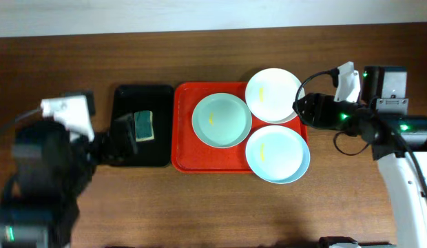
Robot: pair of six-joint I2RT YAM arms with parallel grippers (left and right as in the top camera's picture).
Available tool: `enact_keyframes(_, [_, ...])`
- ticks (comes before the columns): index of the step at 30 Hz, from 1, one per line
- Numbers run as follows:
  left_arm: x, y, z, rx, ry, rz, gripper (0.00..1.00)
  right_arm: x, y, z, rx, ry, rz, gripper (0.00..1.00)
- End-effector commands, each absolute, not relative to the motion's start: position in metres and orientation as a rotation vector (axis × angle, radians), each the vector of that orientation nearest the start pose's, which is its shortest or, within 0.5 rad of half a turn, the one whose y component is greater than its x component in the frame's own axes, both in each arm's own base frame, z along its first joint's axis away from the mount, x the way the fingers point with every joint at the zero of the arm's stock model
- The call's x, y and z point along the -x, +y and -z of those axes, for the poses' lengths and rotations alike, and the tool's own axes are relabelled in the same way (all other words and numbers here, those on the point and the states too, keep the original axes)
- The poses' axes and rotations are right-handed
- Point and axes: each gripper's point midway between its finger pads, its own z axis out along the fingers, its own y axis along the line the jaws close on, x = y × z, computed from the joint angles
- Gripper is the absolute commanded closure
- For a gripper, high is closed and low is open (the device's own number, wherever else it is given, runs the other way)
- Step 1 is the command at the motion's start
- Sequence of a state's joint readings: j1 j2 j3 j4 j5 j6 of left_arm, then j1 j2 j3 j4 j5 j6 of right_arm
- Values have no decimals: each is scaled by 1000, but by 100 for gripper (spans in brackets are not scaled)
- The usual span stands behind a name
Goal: Clean dirty plates on tray and stack at the side
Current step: 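Move right gripper to pale green plate rim, left gripper above sponge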
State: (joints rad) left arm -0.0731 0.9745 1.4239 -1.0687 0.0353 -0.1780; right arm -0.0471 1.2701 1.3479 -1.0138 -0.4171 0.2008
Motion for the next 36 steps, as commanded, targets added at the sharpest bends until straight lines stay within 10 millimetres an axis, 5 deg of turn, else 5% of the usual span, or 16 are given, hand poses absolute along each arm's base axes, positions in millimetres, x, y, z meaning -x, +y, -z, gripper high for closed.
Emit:
enact_keyframes(1, [-288, -30, -341, 80, 2387, 168, 1, -329, 48, -261, -154, 2515, -528, 20])
enact_keyframes(5, [-299, -31, -306, 93, 2580, 149, 1, -330, 67, -242, -73, 2622, -548, 2])
enact_keyframes(10, [-303, -31, -267, 105, 2755, 128, 1, -332, 107, -215, 86, 2717, -528, 2])
enact_keyframes(15, [-309, -33, -253, 108, 2808, 126, 1, -333, 142, -200, 206, 2746, -568, 2])
enact_keyframes(20, [-313, -33, -251, 108, 2808, 126, 1, -331, 152, -197, 231, 2754, -628, 1])
enact_keyframes(22, [-313, -33, -251, 108, 2808, 126, 1, -335, 152, -199, 229, 2736, -630, 23])
enact_keyframes(26, [-313, -33, -251, 108, 2809, 126, 1, -343, 152, -201, 134, 2721, -639, 91])
enact_keyframes(28, [-313, -33, -251, 108, 2809, 126, 0, -345, 149, -200, 111, 2722, -607, 96])
enact_keyframes(29, [-313, -33, -251, 108, 2809, 126, 10, -346, 146, -199, 106, 2723, -586, 96])
enact_keyframes(30, [-313, -33, -251, 108, 2809, 126, 53, -346, 143, -198, 100, 2727, -562, 96])
enact_keyframes(31, [-313, -33, -251, 108, 2809, 126, 85, -346, 142, -197, 97, 2730, -553, 88])
enact_keyframes(32, [-312, -33, -251, 108, 2812, 126, 100, -346, 142, -197, 97, 2732, -553, 64])
enact_keyframes(33, [-311, -33, -250, 108, 2817, 125, 100, -345, 142, -196, 97, 2734, -553, 39])
enact_keyframes(36, [-311, -33, -250, 109, 2818, 124, 100, -347, 141, -191, 96, 2739, -524, 26])
